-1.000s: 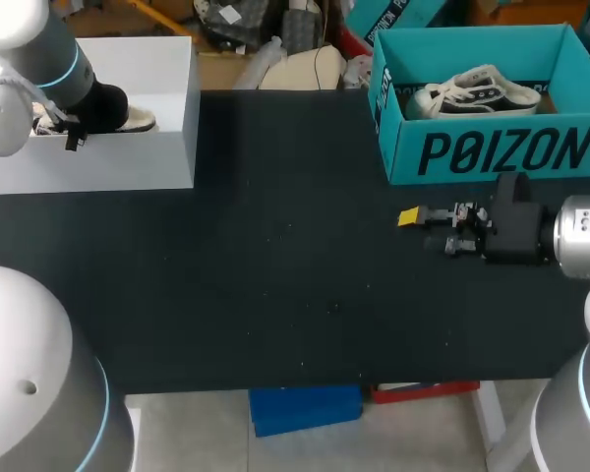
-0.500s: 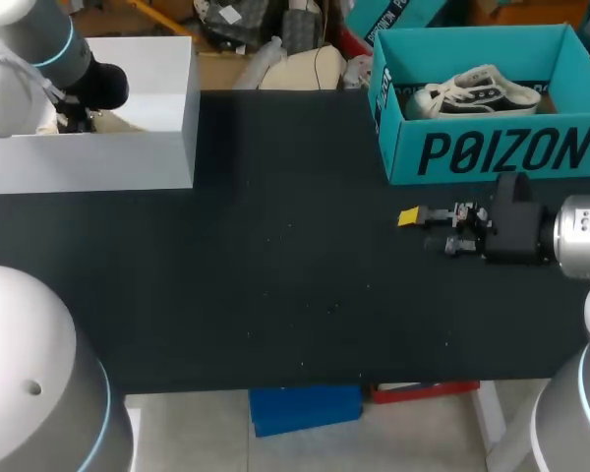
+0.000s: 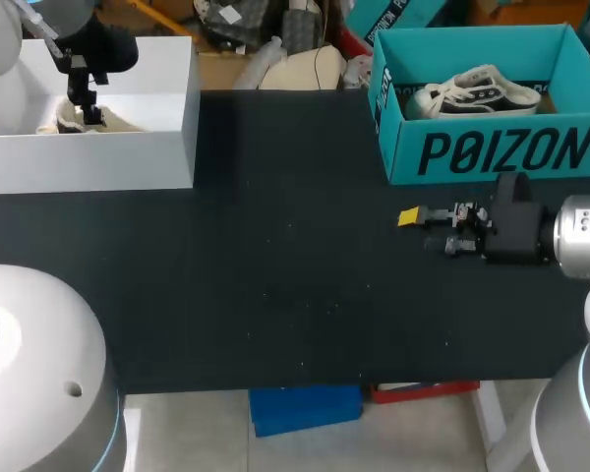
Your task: Take the shoe out of the shoebox, open the shoe tongue, remove and reinsert the insole, then place the shoe into the shoebox
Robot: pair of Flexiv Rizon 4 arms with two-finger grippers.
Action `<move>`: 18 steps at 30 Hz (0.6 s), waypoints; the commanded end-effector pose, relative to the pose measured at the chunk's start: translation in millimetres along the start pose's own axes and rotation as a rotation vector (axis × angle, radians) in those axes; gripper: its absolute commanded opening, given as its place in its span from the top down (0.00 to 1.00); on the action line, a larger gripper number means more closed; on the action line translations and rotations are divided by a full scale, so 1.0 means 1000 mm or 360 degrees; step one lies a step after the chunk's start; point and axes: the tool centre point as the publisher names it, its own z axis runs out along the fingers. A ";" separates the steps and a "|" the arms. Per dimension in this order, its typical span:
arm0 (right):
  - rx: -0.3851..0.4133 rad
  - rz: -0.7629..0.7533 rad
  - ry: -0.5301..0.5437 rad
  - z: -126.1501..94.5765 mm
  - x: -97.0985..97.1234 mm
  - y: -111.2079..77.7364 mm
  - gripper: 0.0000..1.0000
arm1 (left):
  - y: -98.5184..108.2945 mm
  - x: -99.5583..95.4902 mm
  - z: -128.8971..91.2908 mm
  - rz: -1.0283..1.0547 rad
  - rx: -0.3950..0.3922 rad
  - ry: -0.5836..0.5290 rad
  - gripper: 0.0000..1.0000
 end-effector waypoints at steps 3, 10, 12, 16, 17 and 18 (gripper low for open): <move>0.0003 0.0002 -0.0002 0.001 0.000 0.001 0.00 | -0.024 0.043 -0.032 -0.0207 -0.0036 0.0072 0.00; 0.0003 0.0002 -0.0002 0.001 0.000 0.001 0.00 | -0.044 0.073 -0.036 -0.0471 -0.0037 0.0144 0.00; 0.0003 0.0002 -0.0002 0.001 0.000 0.001 0.00 | -0.048 0.081 -0.034 -0.0537 -0.0056 0.0157 0.00; 0.0003 0.0002 -0.0002 0.001 0.000 0.001 0.00 | -0.049 0.094 -0.029 -0.0692 -0.0088 0.0179 0.00; 0.0003 0.0002 -0.0002 0.001 0.000 0.001 0.00 | -0.049 0.097 -0.029 -0.0719 -0.0085 0.0190 0.00; 0.0003 0.0002 -0.0002 0.001 0.000 0.001 0.00 | -0.049 0.097 -0.029 -0.0719 -0.0085 0.0190 0.00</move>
